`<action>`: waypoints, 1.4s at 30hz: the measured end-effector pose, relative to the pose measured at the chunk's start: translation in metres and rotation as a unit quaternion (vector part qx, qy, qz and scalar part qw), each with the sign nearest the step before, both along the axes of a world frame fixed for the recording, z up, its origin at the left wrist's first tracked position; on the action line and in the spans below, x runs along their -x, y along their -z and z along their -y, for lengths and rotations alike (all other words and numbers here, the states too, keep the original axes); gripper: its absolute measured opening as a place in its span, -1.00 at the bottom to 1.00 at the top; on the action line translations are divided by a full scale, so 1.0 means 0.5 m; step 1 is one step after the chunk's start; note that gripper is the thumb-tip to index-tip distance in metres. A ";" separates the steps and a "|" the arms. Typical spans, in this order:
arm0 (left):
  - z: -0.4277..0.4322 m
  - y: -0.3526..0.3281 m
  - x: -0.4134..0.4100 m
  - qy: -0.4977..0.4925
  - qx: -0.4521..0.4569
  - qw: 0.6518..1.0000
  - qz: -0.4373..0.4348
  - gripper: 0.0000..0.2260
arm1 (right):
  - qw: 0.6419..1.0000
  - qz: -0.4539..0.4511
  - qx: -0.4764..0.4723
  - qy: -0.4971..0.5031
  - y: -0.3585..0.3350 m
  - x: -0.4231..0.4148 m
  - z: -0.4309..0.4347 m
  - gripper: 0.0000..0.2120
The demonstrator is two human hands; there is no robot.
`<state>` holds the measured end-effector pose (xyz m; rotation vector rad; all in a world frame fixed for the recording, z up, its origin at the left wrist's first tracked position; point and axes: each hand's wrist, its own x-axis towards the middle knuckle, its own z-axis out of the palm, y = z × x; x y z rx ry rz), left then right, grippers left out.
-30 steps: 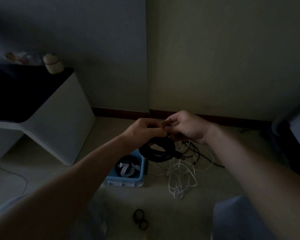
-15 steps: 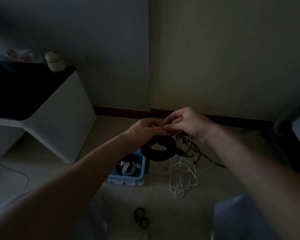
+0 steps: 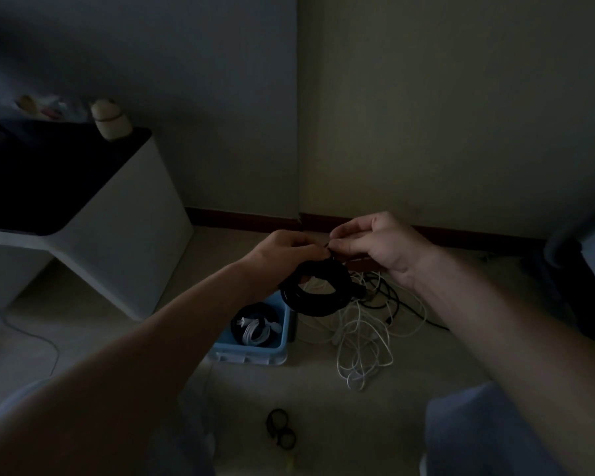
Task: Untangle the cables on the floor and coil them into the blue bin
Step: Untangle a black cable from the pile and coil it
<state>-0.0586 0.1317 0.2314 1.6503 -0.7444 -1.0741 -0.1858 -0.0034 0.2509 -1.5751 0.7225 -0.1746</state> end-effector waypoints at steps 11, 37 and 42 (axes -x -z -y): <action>0.000 0.002 -0.002 -0.035 0.025 0.999 -0.010 -0.78 | 0.998 0.012 0.046 0.045 0.003 0.005 -0.009 -0.87; 0.009 0.008 -0.022 -0.095 0.020 0.988 -0.117 -0.81 | 0.930 0.106 0.350 -0.033 0.011 -0.012 -0.042 -0.88; 0.015 0.014 -0.023 -0.108 0.009 0.989 -0.103 -0.79 | 0.927 0.102 0.358 -0.037 0.021 -0.013 -0.040 -0.91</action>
